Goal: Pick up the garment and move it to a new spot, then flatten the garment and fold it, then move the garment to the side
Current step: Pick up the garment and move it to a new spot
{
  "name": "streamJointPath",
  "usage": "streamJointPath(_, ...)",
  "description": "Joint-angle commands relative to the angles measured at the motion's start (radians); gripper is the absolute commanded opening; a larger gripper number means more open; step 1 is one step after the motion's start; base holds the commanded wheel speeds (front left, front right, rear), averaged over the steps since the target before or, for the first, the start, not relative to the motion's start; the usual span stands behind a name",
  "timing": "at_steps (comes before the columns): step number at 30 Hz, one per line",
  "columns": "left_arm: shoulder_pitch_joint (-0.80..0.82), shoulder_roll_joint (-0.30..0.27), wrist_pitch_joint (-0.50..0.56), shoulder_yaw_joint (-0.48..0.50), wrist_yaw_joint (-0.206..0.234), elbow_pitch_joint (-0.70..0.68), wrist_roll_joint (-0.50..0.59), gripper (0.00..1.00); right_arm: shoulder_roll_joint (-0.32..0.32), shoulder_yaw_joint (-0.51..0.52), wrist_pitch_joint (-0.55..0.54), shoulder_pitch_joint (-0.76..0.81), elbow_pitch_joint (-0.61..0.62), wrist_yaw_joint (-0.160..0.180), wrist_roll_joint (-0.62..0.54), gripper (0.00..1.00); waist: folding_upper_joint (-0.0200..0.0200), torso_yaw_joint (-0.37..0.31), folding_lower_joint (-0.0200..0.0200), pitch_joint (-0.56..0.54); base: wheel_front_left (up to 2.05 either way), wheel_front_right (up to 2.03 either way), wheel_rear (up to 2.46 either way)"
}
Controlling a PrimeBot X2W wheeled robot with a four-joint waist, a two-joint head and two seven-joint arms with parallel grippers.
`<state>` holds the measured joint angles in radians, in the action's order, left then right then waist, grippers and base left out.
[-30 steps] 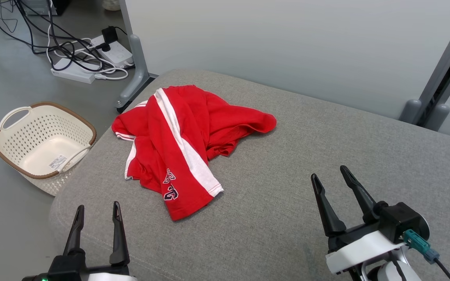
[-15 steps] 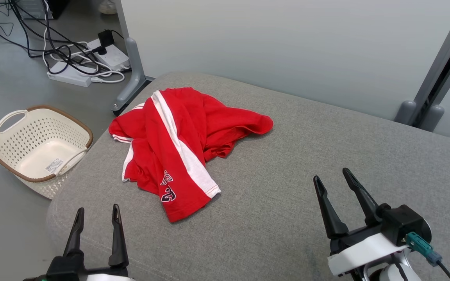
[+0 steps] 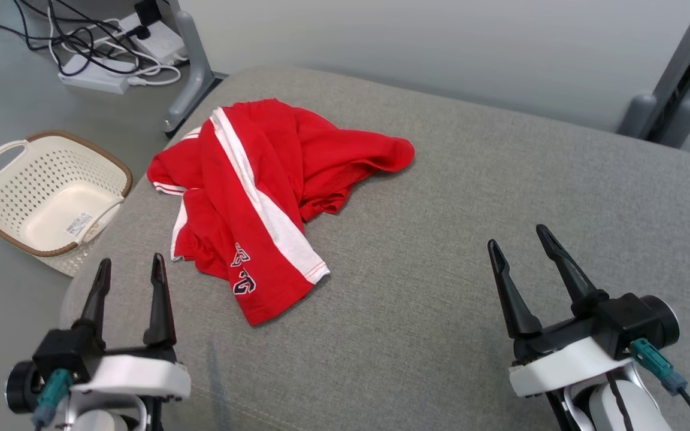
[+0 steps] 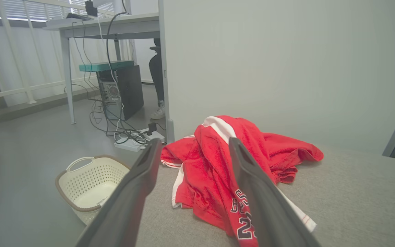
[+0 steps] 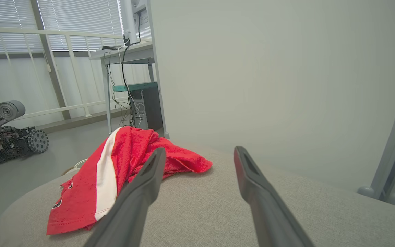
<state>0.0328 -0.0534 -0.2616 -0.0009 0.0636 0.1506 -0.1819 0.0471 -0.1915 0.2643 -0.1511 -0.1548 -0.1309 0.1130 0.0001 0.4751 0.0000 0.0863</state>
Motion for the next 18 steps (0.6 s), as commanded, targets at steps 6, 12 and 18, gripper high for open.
streamJointPath(6, 0.199, -0.066, 0.041, 0.017, -0.087, 0.143, -0.045, 1.0, 0.008, 0.003, 0.002, -0.062, 0.029, 0.0, -0.057, 1.0, -0.0001, -0.064, 0.0, 0.151, 0.0, 0.0, 0.0)
streamJointPath(12, 0.392, -0.143, 0.224, 0.023, -0.15, 0.26, -0.113, 1.0, 0.017, -0.005, 0.002, -0.107, 0.041, 0.0, -0.081, 1.0, -0.0001, -0.11, 0.0, 0.237, 0.0, 0.0, 0.0)
streamJointPath(18, 0.565, -0.213, 0.413, 0.009, -0.183, 0.364, -0.193, 1.0, 0.031, -0.014, 0.002, -0.133, 0.05, 0.0, -0.091, 1.0, -0.0001, -0.155, 0.0, 0.297, 0.0, 0.0, 0.0)
